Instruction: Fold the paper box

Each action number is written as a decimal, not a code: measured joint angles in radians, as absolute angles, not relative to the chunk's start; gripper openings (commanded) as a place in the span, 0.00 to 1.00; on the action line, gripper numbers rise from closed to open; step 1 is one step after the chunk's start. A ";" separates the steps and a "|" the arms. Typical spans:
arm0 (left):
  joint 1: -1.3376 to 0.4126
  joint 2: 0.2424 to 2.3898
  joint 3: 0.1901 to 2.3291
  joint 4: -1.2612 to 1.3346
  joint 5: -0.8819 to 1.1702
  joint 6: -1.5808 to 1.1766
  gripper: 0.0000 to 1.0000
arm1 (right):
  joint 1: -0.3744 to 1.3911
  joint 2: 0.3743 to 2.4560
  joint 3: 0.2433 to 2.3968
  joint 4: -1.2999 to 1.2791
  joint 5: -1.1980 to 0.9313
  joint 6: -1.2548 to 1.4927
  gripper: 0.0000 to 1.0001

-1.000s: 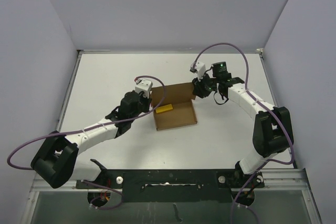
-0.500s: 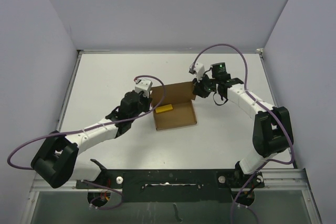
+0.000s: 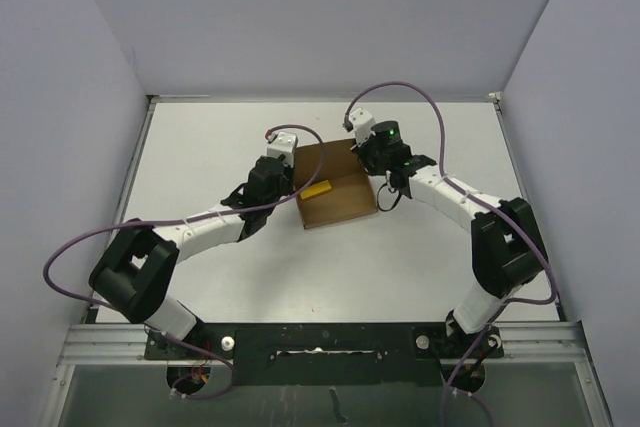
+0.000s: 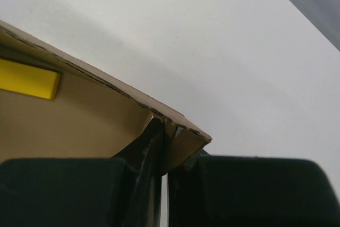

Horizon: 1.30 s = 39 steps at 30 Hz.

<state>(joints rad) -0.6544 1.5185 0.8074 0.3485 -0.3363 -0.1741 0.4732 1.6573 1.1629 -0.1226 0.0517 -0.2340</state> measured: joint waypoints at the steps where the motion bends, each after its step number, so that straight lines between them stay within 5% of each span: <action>1: -0.650 1.537 0.822 0.356 -0.336 -0.174 0.00 | 0.478 1.667 1.163 -0.099 0.080 -0.223 0.00; 39: -0.635 1.570 0.738 0.511 -0.355 -0.197 0.00 | 0.584 1.679 1.082 -0.010 0.312 0.157 0.01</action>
<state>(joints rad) -0.6353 1.5700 0.7380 0.5110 -0.3546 -0.1970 0.5838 1.6794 1.0821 -0.0101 0.3119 0.1574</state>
